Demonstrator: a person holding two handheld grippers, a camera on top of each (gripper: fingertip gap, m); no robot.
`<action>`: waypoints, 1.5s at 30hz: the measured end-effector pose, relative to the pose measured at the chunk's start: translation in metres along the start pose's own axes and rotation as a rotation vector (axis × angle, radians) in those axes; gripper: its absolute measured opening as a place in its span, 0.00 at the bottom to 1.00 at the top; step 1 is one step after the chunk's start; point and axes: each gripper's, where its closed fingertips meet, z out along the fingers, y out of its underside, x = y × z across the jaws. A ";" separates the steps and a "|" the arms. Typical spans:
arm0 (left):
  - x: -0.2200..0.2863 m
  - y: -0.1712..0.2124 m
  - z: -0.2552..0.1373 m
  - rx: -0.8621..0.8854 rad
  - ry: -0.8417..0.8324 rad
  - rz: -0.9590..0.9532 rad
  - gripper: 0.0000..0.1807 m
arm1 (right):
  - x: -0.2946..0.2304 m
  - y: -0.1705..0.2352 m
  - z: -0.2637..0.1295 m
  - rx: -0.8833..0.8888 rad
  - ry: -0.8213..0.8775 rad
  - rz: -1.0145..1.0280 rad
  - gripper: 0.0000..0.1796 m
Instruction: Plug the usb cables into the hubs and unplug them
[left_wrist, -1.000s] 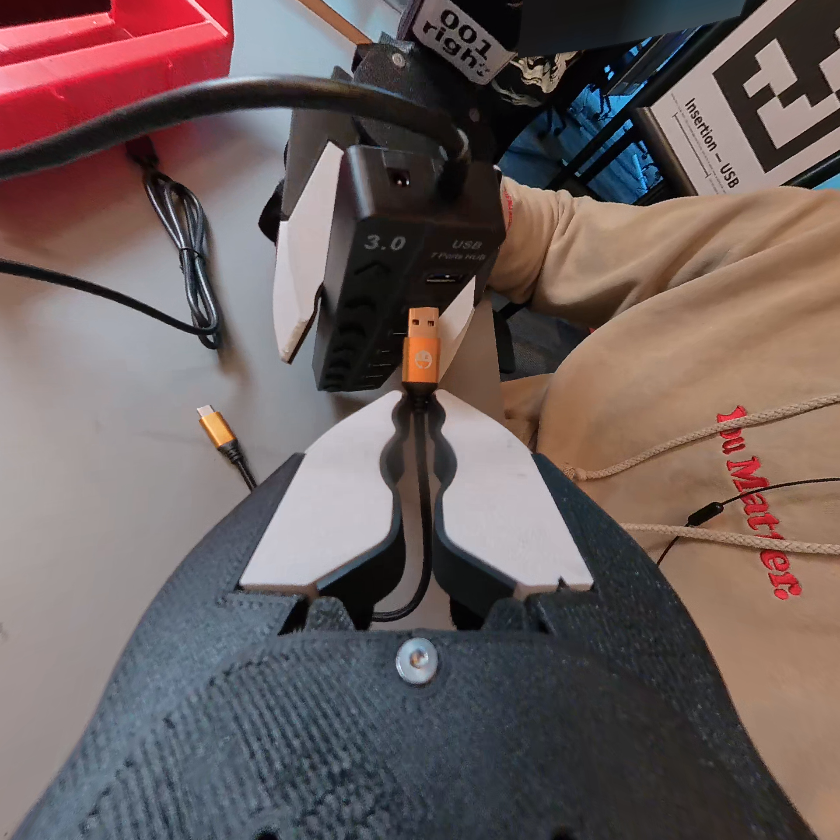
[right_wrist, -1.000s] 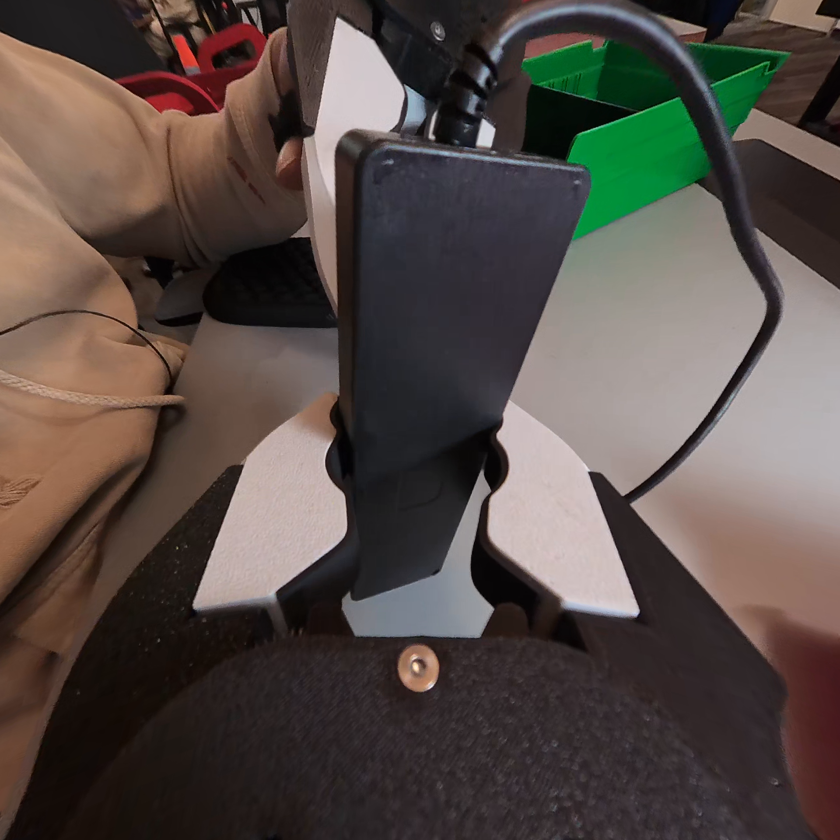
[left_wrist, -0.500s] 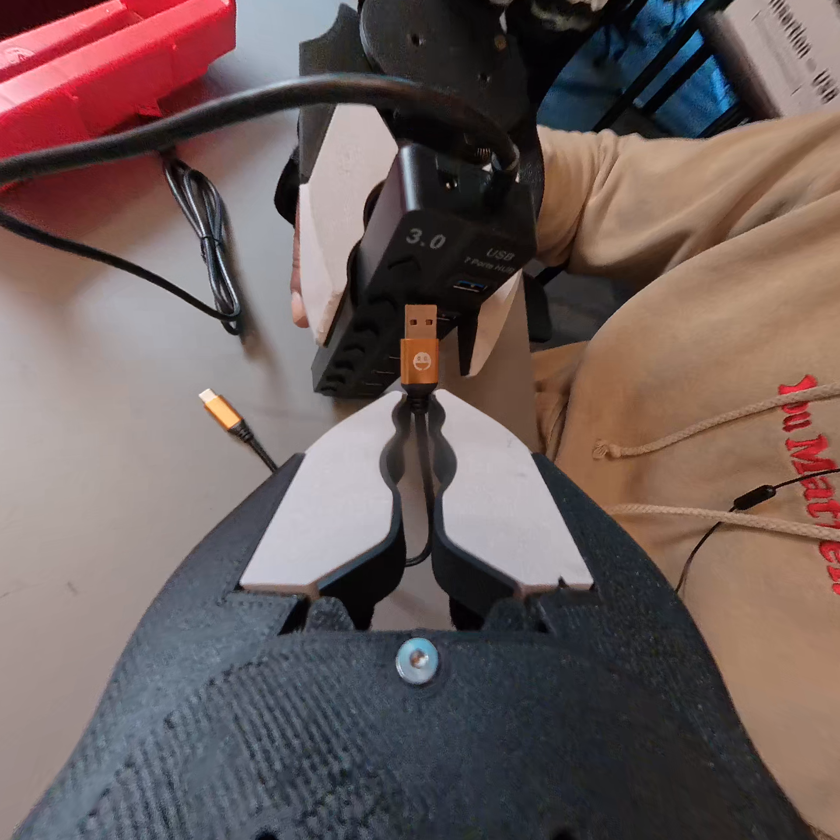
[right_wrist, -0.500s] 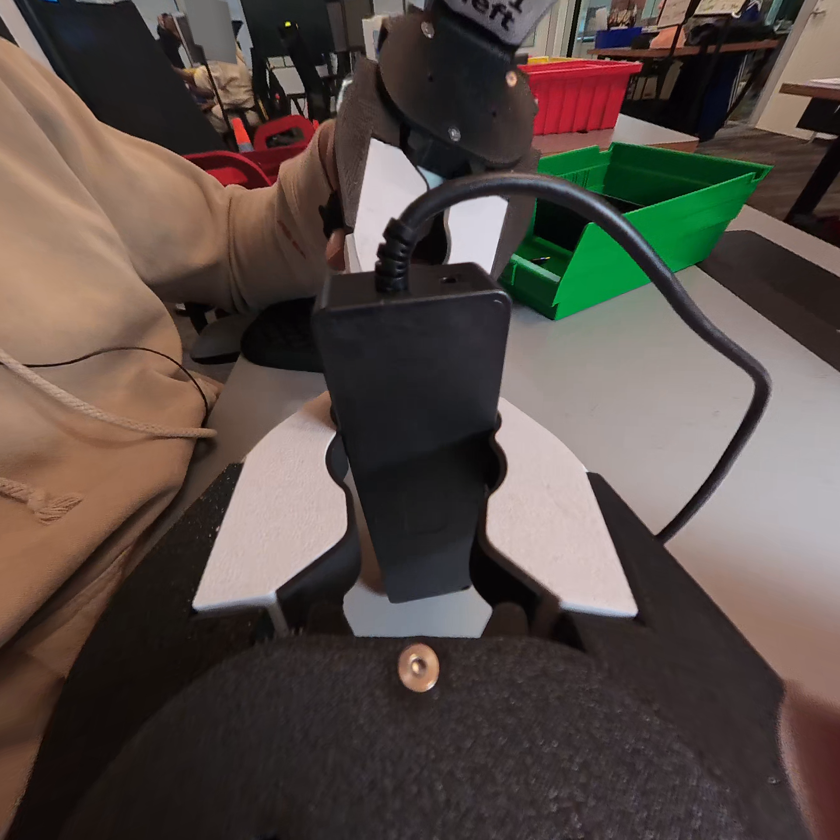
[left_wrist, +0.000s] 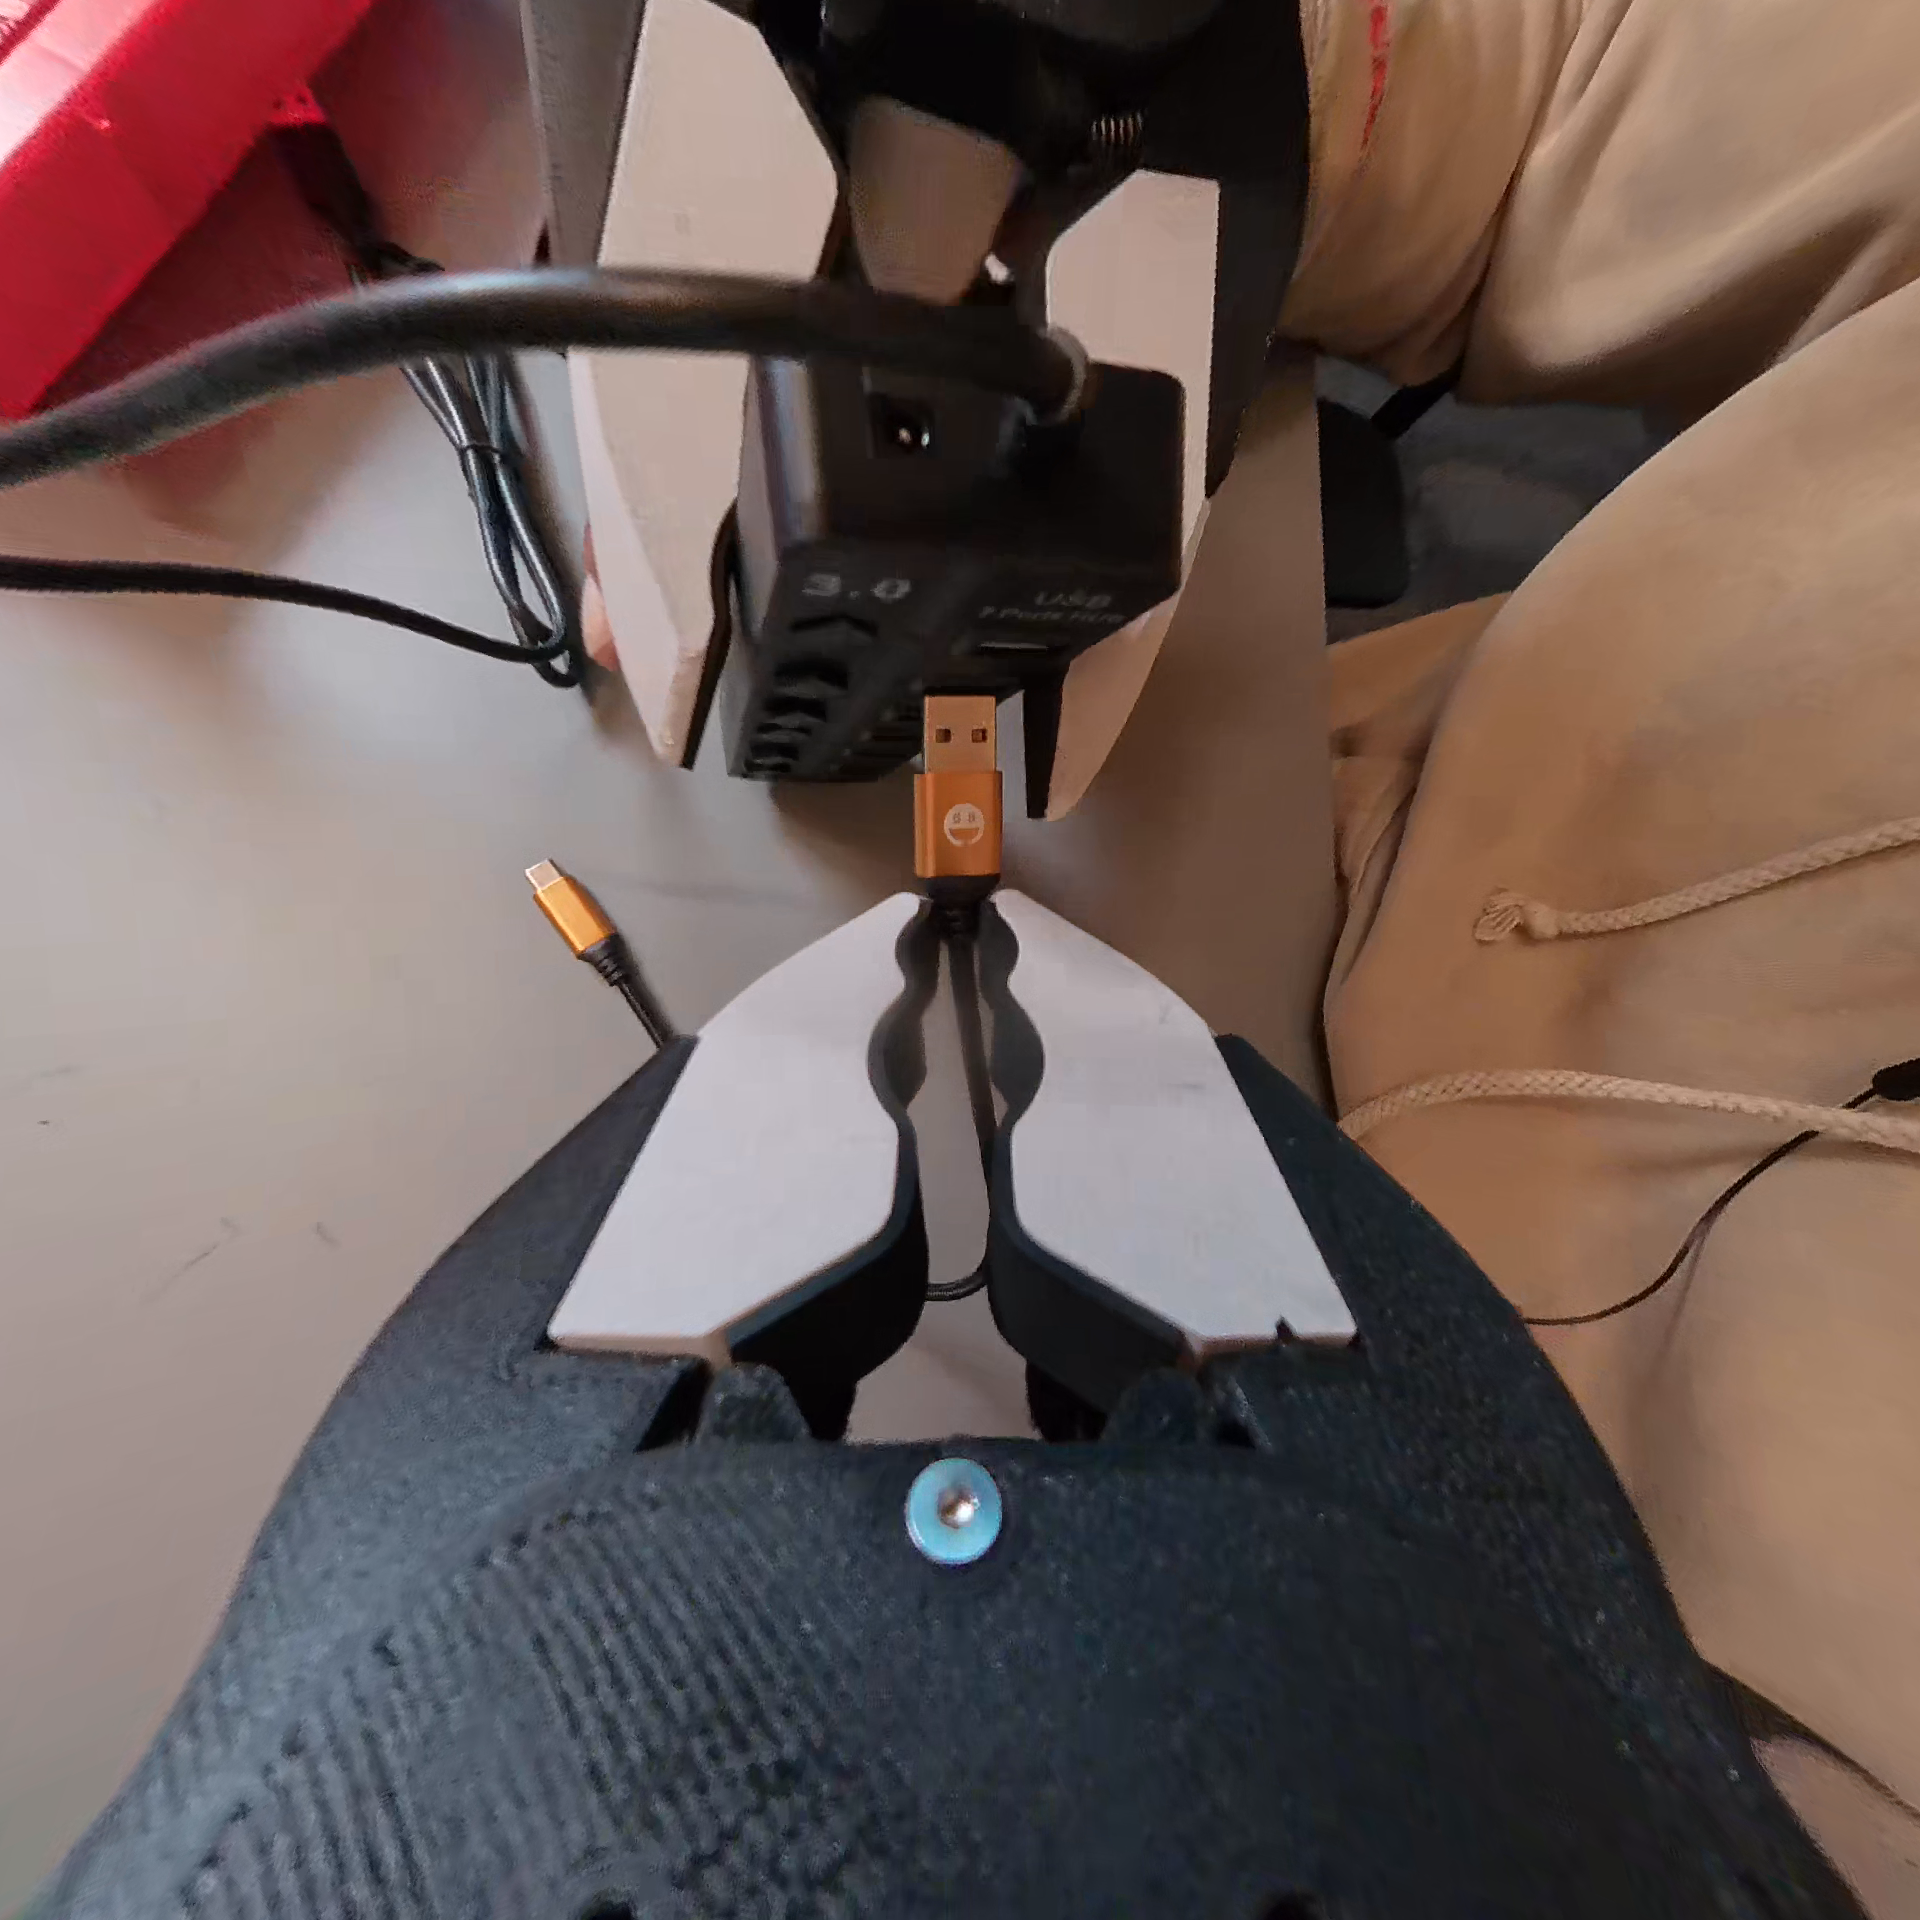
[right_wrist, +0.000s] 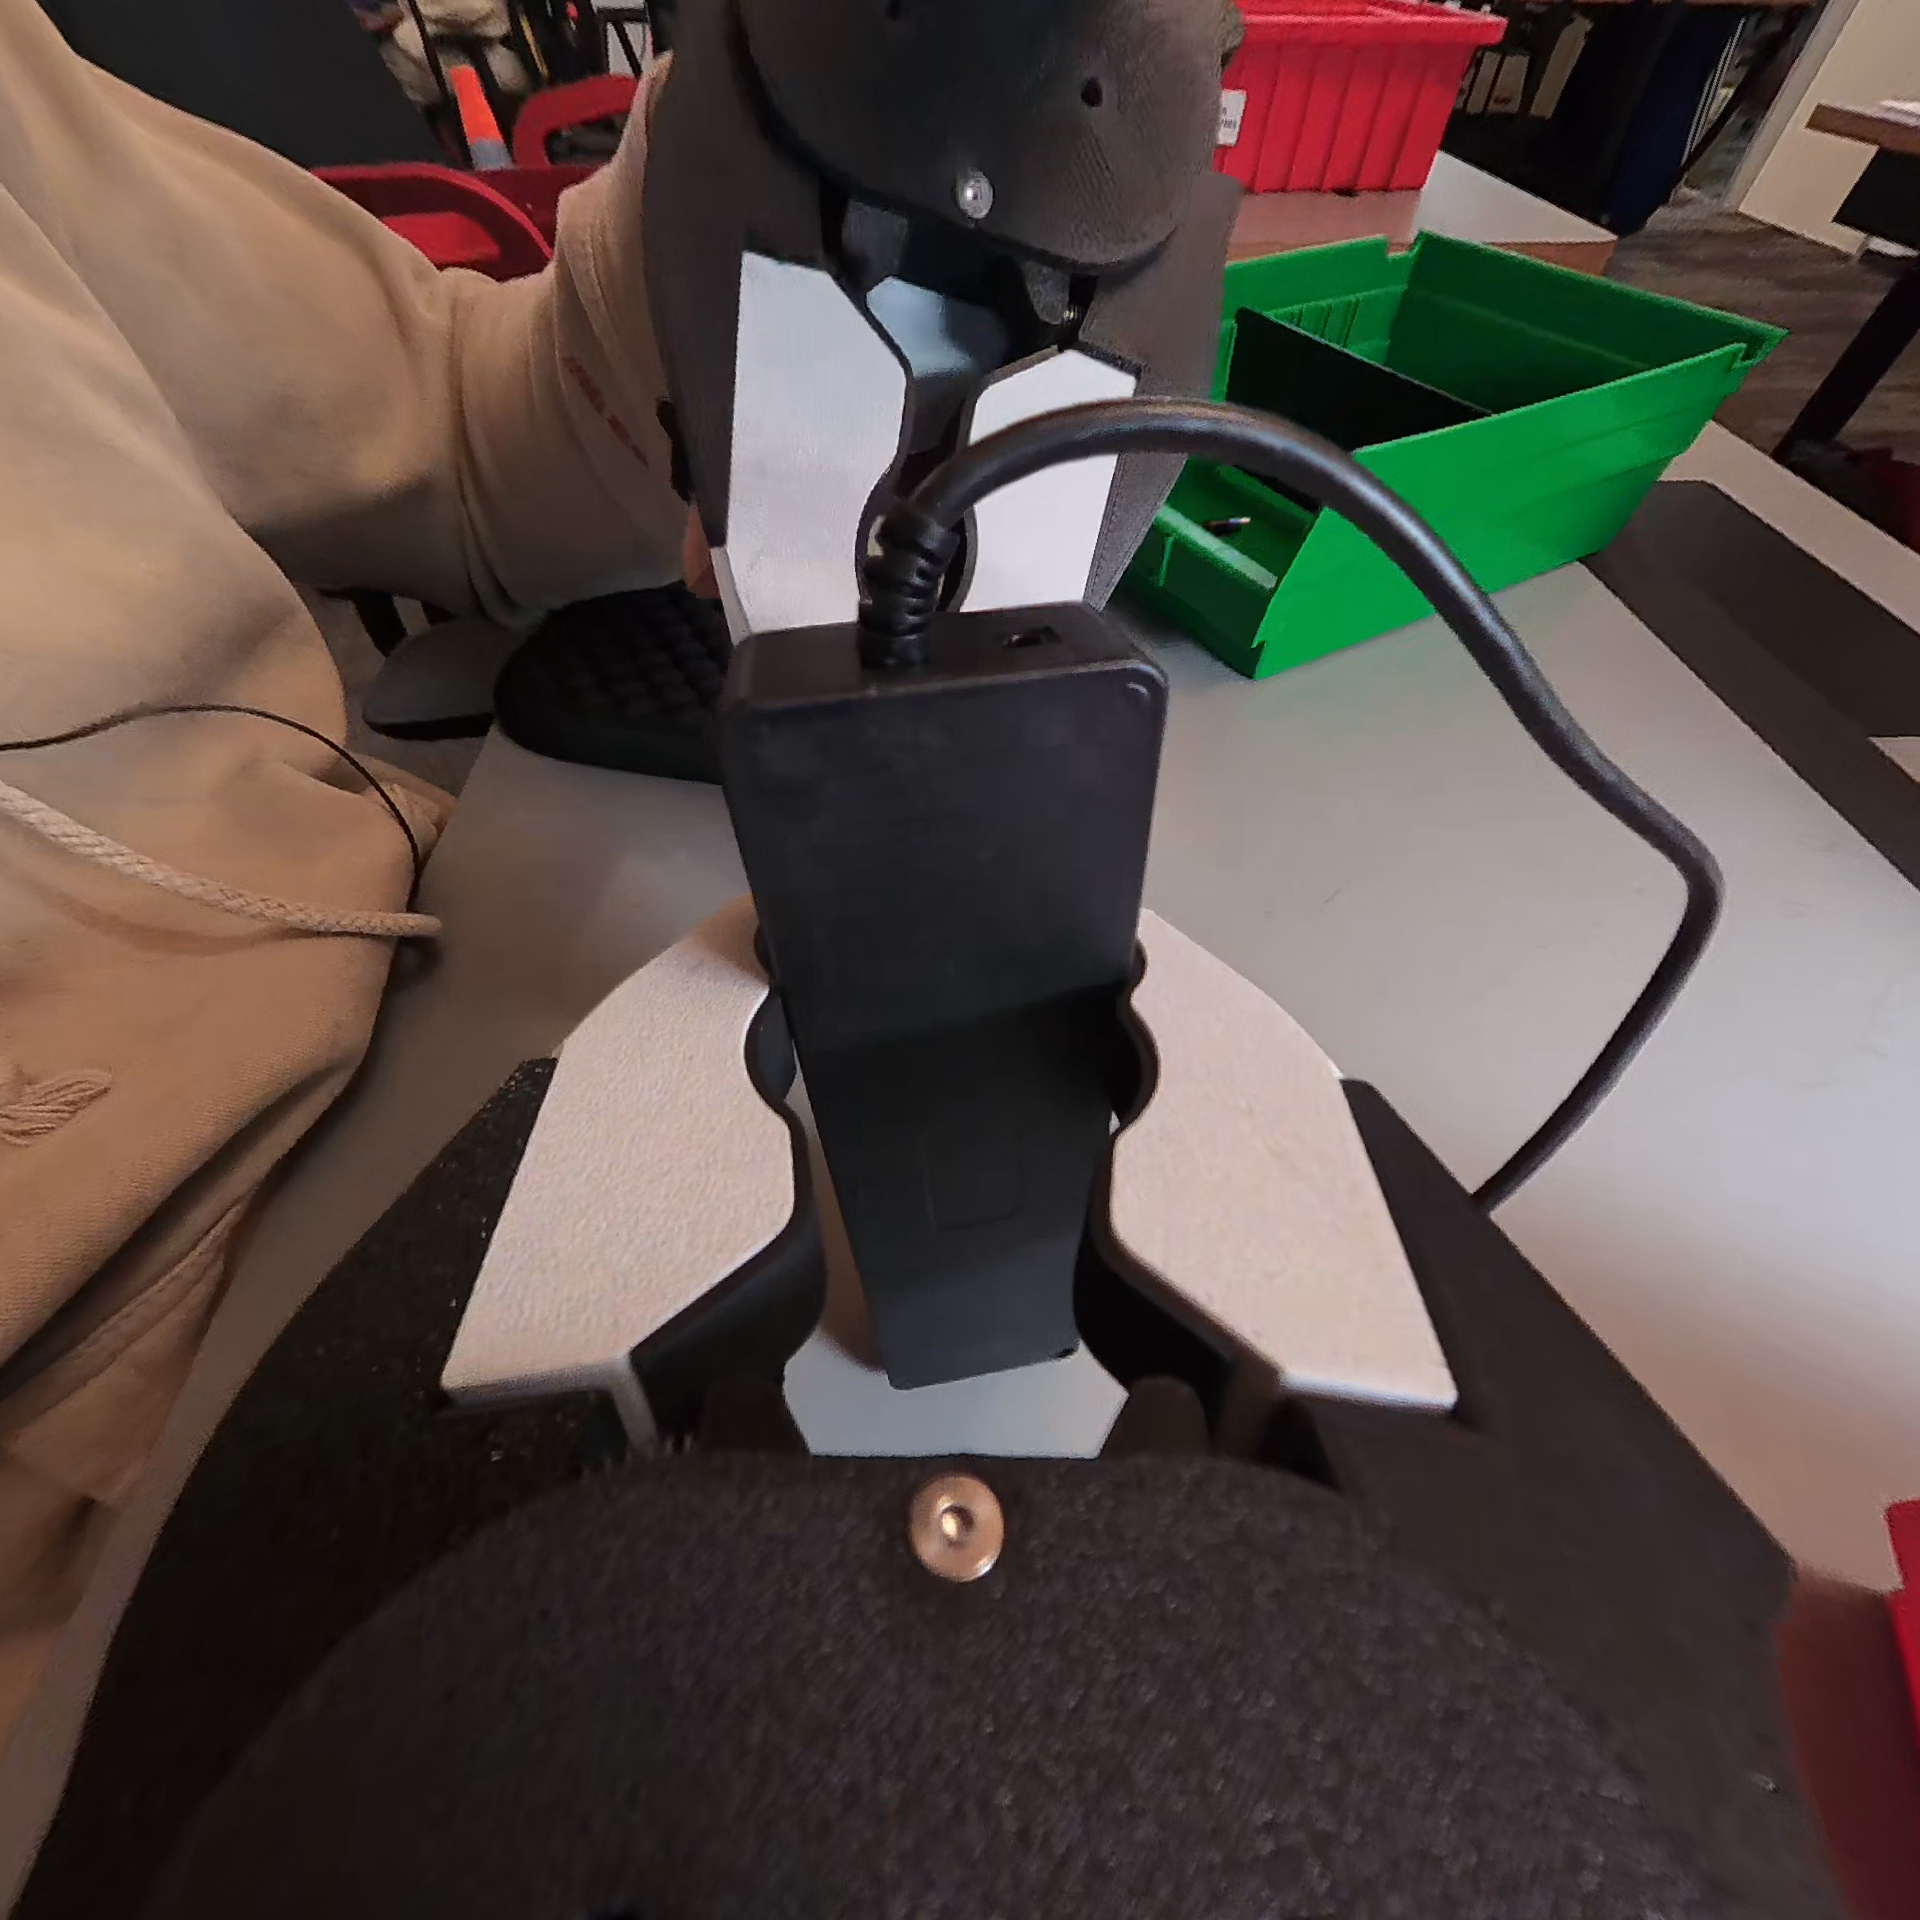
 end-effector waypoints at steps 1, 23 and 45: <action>-0.001 0.000 0.000 -0.004 -0.006 0.006 0.04 | 0.001 0.001 0.000 -0.013 0.006 -0.006 0.32; -0.001 0.001 -0.004 -0.001 -0.029 0.036 0.04 | 0.002 0.000 0.002 -0.025 0.026 -0.003 0.32; -0.001 -0.004 -0.005 0.035 -0.040 0.044 0.04 | 0.001 0.003 0.004 -0.041 0.031 -0.017 0.32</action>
